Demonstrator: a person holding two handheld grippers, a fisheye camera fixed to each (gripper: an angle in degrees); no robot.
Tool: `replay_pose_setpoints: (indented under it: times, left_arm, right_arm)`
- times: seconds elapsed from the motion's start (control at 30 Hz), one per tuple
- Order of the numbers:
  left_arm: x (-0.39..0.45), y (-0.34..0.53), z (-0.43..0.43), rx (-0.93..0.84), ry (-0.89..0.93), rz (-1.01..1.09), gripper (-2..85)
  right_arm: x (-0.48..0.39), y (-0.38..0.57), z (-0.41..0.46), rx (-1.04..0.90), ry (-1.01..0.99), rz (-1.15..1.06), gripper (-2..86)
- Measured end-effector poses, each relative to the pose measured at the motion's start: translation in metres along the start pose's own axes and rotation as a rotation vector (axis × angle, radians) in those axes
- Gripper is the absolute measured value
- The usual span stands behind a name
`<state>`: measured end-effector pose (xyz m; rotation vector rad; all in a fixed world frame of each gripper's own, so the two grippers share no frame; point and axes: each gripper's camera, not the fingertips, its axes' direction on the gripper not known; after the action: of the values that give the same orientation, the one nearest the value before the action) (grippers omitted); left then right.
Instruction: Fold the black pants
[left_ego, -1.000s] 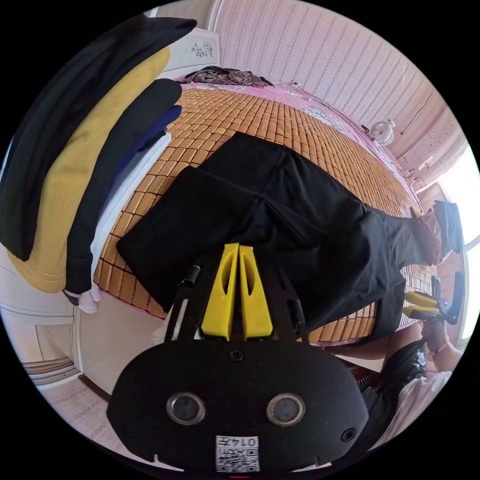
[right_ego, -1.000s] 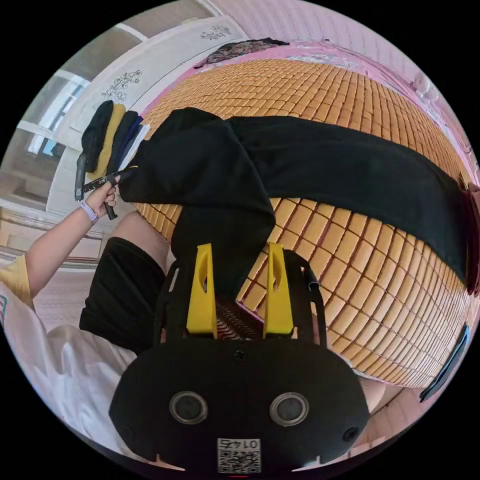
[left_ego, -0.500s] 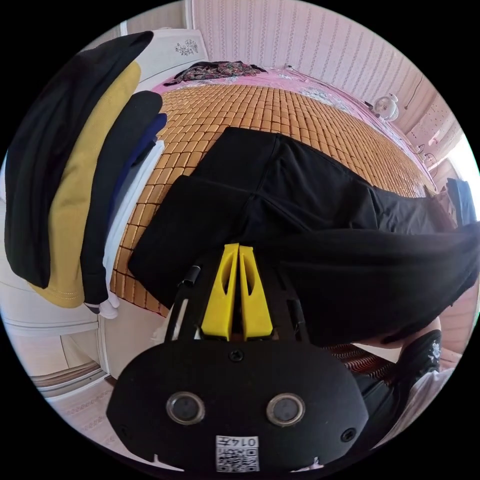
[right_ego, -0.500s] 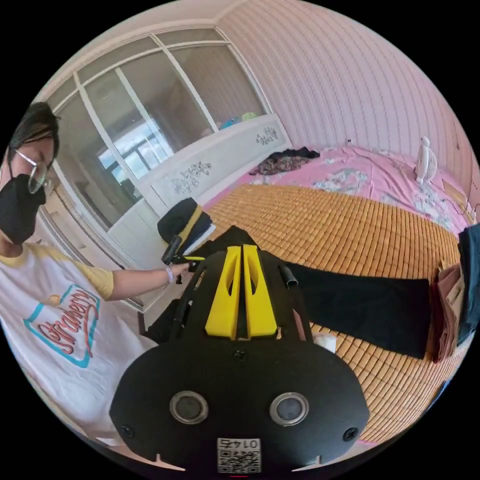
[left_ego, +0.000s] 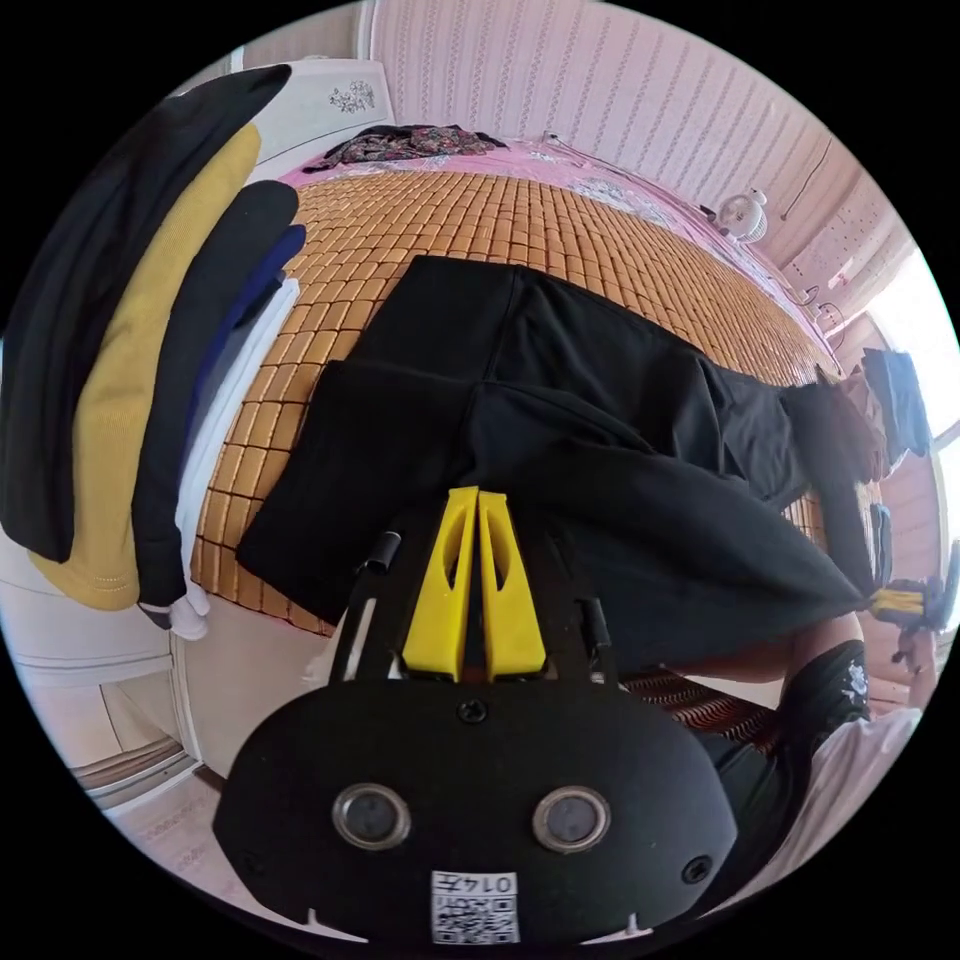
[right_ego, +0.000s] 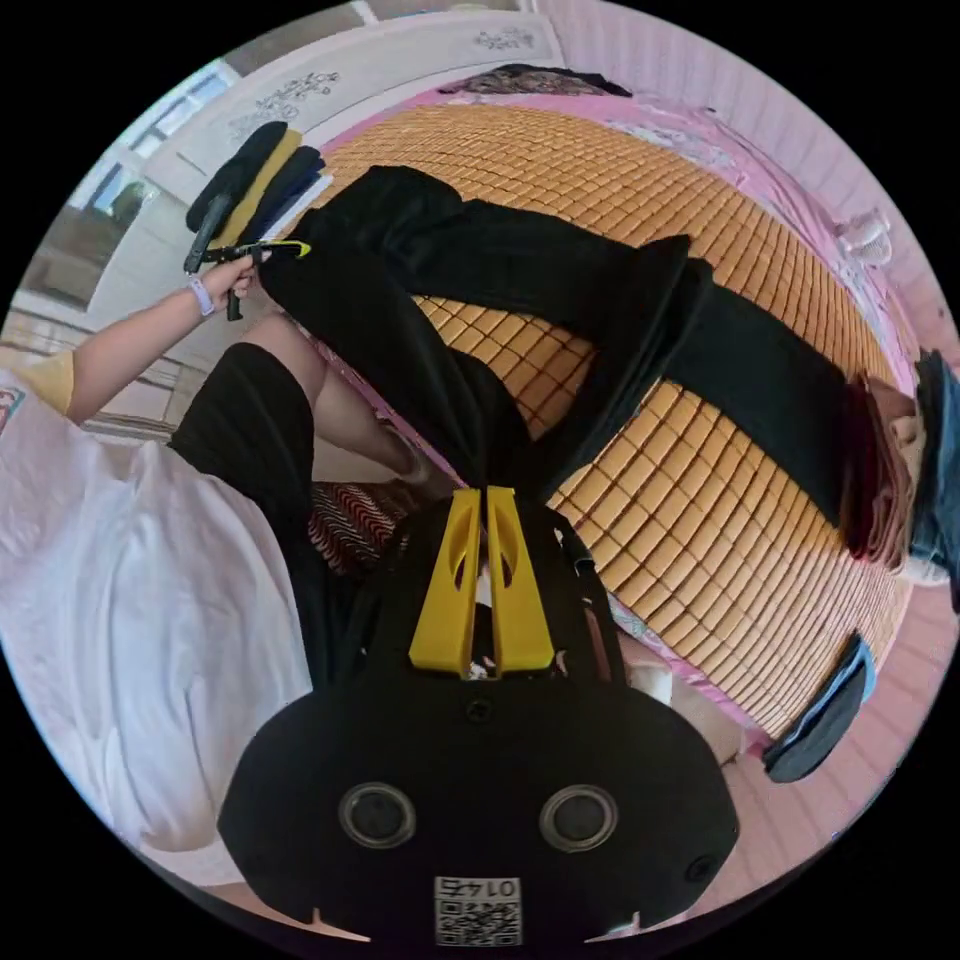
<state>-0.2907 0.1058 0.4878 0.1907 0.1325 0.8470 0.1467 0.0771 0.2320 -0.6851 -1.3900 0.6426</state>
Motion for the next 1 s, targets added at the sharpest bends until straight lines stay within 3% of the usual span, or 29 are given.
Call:
replay_pose_setpoints:
  times: [0.17,0.3,0.53,0.63,0.73,0.9,1.0]
  left_arm:
    - [-0.022,0.005,-0.025,0.072,0.215,-0.094,-1.0]
    - [-0.025,-0.007,-0.058,0.167,0.125,-0.084,-1.0]
    - [0.006,-0.083,0.007,0.062,0.130,-0.098,-1.0]
    - [0.026,-0.105,0.036,-0.027,0.052,-0.074,-1.0]
    - [0.038,-0.116,0.039,-0.028,-0.081,-0.035,-1.0]
    - [0.053,-0.125,0.046,-0.031,-0.114,0.073,-1.0]
    - [0.053,-0.120,0.045,0.012,-0.194,0.012,-1.0]
  right_arm:
    - [0.017,0.014,-0.012,0.104,-0.073,0.162,7.8]
    - [0.026,-0.010,-0.045,0.274,0.101,0.217,11.4]
    - [0.041,-0.106,-0.005,0.290,0.140,0.274,10.9]
    - [0.052,-0.135,0.015,0.220,0.172,0.359,7.2]
    - [0.051,-0.136,0.001,0.238,0.188,0.307,1.2]
    - [0.067,-0.033,-0.098,0.675,0.035,0.391,0.4]
    - [0.075,0.052,-0.131,0.767,0.178,0.522,1.2]
